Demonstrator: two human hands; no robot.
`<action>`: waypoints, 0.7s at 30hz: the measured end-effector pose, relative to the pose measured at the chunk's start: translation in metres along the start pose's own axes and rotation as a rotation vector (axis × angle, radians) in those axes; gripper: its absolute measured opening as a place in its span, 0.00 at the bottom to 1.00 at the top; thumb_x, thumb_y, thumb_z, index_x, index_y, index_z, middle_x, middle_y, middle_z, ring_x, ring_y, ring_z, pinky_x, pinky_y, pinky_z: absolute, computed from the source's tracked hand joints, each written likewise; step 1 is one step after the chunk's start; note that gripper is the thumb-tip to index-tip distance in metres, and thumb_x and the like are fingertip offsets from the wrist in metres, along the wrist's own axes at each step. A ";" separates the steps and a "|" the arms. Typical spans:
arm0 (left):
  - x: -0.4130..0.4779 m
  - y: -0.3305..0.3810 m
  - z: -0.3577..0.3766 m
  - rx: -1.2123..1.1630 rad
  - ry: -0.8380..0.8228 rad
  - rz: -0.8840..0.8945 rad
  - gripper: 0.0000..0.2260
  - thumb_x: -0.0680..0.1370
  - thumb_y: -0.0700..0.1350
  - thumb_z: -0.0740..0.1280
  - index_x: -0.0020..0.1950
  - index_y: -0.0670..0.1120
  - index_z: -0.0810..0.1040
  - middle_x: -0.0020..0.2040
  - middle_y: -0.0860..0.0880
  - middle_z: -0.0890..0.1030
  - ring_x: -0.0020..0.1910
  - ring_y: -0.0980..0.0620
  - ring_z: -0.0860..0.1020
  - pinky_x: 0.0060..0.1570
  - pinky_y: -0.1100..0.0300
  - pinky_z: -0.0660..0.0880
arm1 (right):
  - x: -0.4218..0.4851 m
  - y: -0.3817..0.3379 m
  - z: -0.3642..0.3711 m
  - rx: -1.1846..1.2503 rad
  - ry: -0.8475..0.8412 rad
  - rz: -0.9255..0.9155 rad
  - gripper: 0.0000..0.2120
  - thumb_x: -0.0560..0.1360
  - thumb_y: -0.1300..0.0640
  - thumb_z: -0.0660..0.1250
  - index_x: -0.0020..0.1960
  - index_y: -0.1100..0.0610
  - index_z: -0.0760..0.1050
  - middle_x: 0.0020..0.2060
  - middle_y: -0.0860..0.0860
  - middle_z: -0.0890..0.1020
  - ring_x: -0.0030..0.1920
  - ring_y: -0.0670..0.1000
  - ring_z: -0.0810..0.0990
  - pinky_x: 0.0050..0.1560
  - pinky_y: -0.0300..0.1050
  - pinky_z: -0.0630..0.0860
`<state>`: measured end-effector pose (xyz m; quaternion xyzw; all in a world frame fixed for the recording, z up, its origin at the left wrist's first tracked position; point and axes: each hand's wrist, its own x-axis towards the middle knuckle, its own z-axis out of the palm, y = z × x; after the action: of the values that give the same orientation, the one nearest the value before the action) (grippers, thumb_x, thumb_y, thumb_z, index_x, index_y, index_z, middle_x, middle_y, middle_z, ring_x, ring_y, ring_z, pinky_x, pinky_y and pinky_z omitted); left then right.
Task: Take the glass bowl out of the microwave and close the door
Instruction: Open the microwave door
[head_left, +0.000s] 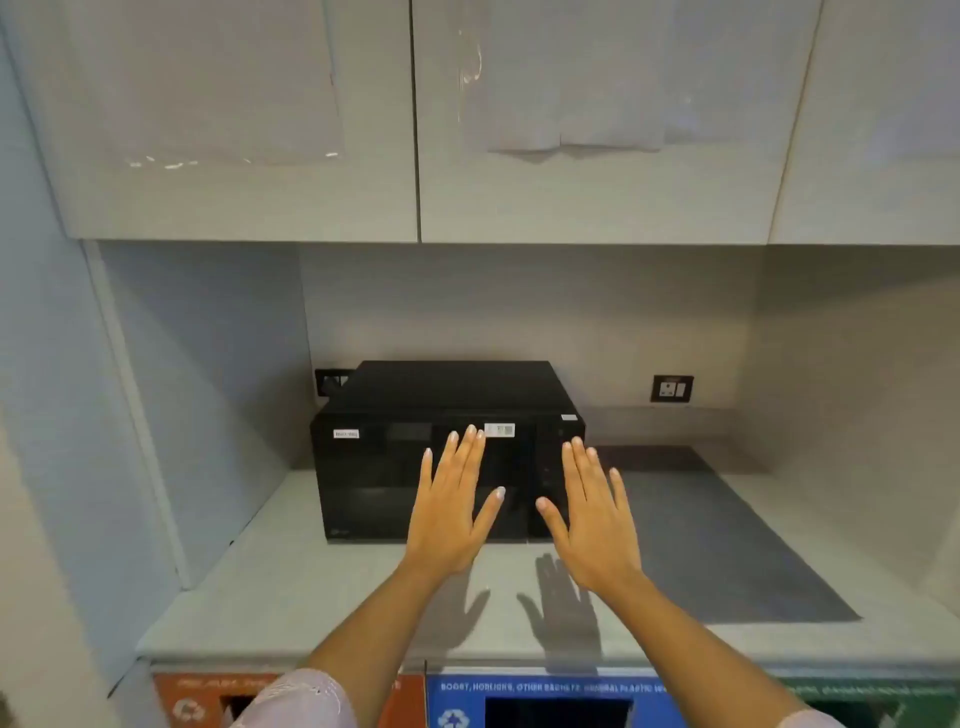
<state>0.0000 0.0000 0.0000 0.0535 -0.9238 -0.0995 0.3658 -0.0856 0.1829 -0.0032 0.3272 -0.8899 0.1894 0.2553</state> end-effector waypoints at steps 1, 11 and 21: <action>-0.009 0.001 0.003 -0.009 -0.037 -0.029 0.31 0.81 0.63 0.46 0.80 0.52 0.43 0.80 0.55 0.44 0.78 0.57 0.39 0.77 0.51 0.37 | -0.009 -0.001 0.005 -0.002 -0.049 0.032 0.35 0.79 0.36 0.43 0.78 0.51 0.35 0.78 0.48 0.40 0.77 0.49 0.37 0.76 0.49 0.38; -0.095 -0.010 0.065 0.015 -0.388 -0.203 0.32 0.78 0.67 0.41 0.78 0.56 0.39 0.79 0.56 0.40 0.79 0.53 0.39 0.76 0.50 0.35 | -0.100 0.000 0.077 -0.052 -0.501 0.163 0.33 0.80 0.36 0.41 0.78 0.51 0.36 0.79 0.48 0.40 0.78 0.51 0.38 0.77 0.52 0.38; -0.133 -0.028 0.102 0.103 -0.569 -0.221 0.33 0.78 0.66 0.40 0.79 0.53 0.39 0.80 0.53 0.41 0.79 0.51 0.39 0.74 0.50 0.34 | -0.121 -0.005 0.094 -0.098 -0.643 0.116 0.33 0.80 0.37 0.42 0.78 0.51 0.36 0.79 0.49 0.40 0.78 0.54 0.39 0.77 0.53 0.38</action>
<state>0.0271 0.0106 -0.1675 0.1419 -0.9816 -0.1027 0.0763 -0.0338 0.1906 -0.1477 0.3062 -0.9502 0.0475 -0.0343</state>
